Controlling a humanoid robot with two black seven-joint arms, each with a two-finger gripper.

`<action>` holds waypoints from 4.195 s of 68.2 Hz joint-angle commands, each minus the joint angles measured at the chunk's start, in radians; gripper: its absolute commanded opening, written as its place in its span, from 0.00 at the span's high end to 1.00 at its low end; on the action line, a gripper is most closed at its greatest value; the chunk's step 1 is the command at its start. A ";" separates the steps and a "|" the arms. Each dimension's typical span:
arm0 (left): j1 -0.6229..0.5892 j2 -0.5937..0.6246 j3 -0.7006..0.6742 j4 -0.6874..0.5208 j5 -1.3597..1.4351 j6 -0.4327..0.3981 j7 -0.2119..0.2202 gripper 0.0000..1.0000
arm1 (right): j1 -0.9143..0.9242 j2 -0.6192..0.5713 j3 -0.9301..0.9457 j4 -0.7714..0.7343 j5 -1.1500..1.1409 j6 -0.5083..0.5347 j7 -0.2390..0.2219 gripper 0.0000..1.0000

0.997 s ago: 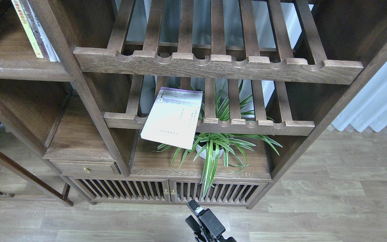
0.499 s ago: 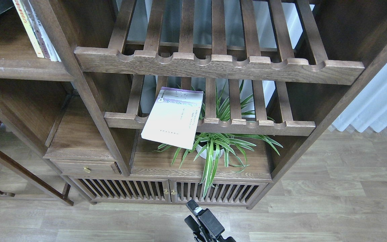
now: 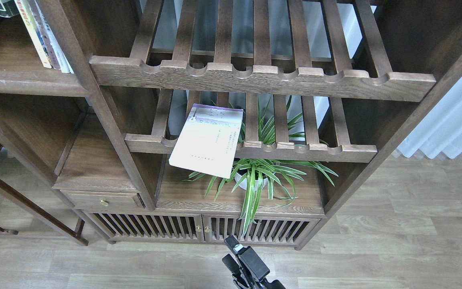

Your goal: Organize books on shelf

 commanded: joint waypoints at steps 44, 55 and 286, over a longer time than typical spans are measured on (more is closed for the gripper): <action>0.102 0.049 -0.012 -0.048 -0.299 0.000 -0.038 0.31 | 0.006 0.000 0.000 0.003 0.000 0.000 0.000 0.00; 0.150 0.100 -0.015 -0.068 -0.391 0.000 -0.038 0.26 | 0.006 0.000 0.000 0.003 0.000 0.000 0.000 0.00; 1.351 -0.104 -0.447 -0.346 -0.578 0.000 -0.026 0.01 | 0.546 0.000 -0.017 -0.183 0.011 -0.217 0.144 0.06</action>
